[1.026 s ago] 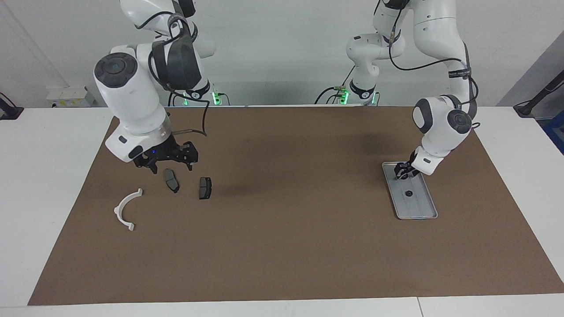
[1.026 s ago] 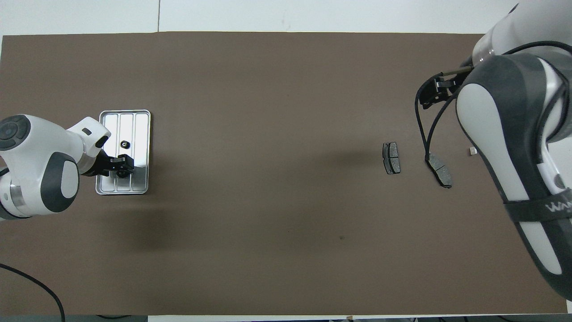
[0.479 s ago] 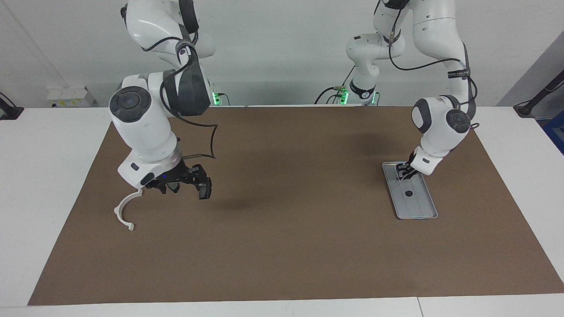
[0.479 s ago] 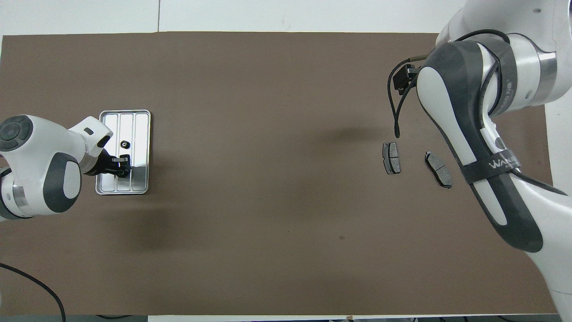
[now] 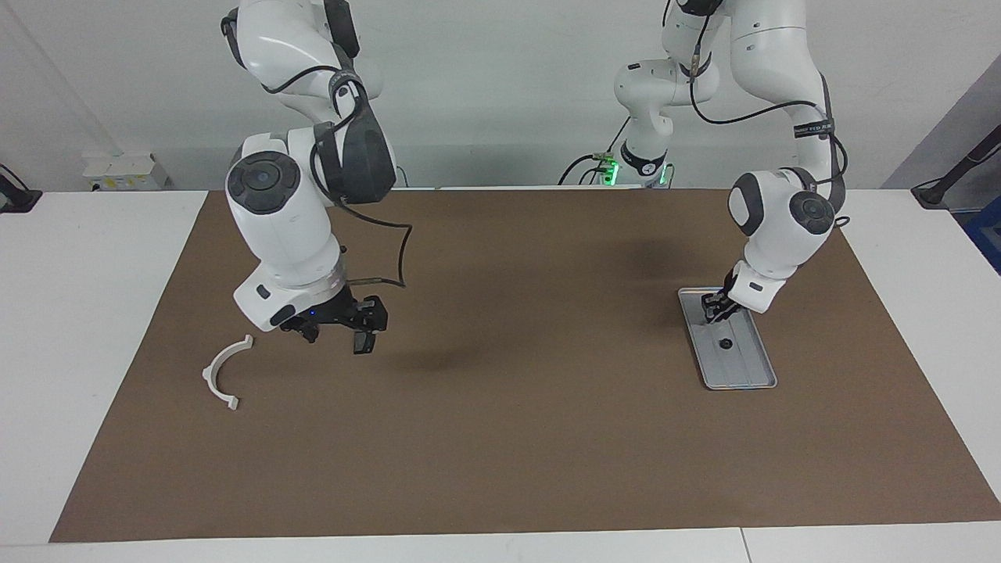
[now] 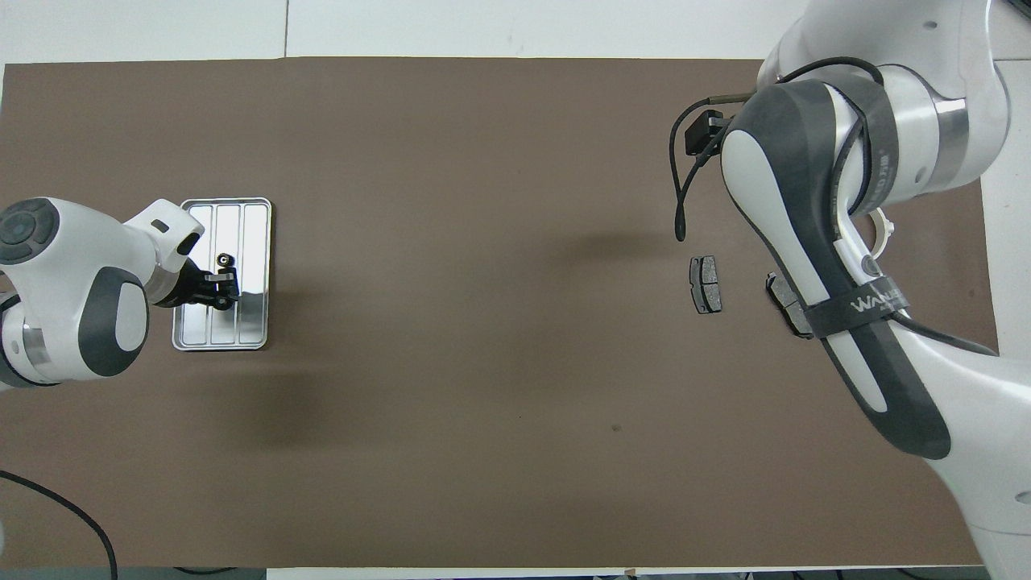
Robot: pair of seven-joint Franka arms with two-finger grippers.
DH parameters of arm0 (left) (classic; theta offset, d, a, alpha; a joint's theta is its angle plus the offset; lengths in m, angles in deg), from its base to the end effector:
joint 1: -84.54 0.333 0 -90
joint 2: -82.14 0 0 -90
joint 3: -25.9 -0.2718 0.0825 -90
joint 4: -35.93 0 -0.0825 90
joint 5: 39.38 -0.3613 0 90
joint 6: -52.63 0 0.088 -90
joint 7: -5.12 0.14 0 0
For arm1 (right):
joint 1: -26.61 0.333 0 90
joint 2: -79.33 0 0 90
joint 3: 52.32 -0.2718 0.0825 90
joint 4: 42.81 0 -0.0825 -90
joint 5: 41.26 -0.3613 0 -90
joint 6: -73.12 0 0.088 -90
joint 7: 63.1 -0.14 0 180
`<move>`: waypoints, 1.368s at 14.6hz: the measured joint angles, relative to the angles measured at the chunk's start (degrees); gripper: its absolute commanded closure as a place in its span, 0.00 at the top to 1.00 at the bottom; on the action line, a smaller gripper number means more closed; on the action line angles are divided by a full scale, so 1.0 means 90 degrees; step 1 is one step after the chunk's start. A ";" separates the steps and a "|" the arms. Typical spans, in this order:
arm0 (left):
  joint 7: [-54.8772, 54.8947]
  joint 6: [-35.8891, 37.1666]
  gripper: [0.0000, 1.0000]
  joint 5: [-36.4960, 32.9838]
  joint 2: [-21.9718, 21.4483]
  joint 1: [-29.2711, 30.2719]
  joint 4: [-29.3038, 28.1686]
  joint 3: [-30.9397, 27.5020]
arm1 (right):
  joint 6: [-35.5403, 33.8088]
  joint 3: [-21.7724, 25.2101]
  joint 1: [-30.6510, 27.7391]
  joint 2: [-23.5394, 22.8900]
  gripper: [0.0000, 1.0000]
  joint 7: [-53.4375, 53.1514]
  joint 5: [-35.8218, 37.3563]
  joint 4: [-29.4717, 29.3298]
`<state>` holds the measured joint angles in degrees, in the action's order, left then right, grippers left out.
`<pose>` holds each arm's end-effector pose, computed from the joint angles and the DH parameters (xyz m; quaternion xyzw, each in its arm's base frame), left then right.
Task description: Place bearing gear from tray to pile
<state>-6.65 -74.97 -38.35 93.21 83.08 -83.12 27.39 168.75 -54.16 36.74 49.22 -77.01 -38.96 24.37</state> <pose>0.5436 -0.0291 0.2705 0.9963 0.0827 -0.0230 0.0066 0.6480 0.1277 0.4204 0.9997 -0.0167 -0.0114 0.0148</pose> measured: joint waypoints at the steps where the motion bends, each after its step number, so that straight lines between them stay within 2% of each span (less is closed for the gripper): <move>1: -0.0458 0.0259 0.00 0.0067 0.0013 -0.0244 0.0284 0.0011 | 0.0005 0.0000 0.0013 -0.0069 1.00 -0.0048 0.0000 -0.0051; 3: -0.1490 0.0626 0.00 0.0186 0.0059 -0.0832 0.0821 0.0032 | 0.0007 0.0000 0.0019 -0.0199 1.00 -0.0078 0.0000 -0.0157; 7: -0.3521 0.0614 0.00 0.0232 0.0353 -0.2047 0.1374 0.0054 | 0.0007 0.0003 0.0085 -0.0314 1.00 -0.0102 0.0000 -0.0305; 11: -0.4904 0.0544 0.00 0.0231 0.1232 -0.3048 0.2346 0.0037 | 0.0007 0.0008 0.0085 -0.0451 1.00 -0.0102 0.0000 -0.0466; 14: -0.5233 0.0506 0.00 0.0231 0.1934 -0.3338 0.2990 0.0011 | 0.0004 0.0028 0.0077 -0.0506 1.00 -0.0102 0.0000 -0.0481; 20: -0.5302 0.0479 0.00 0.0192 0.2354 -0.3460 0.3108 -0.0020 | -0.0060 0.0043 0.0078 -0.0524 1.00 -0.0102 0.0031 -0.0482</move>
<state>-54.37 -70.66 -36.63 114.39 51.94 -55.15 27.22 168.21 -53.77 37.44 44.50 -77.92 -38.68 20.03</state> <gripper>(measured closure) 0.652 0.000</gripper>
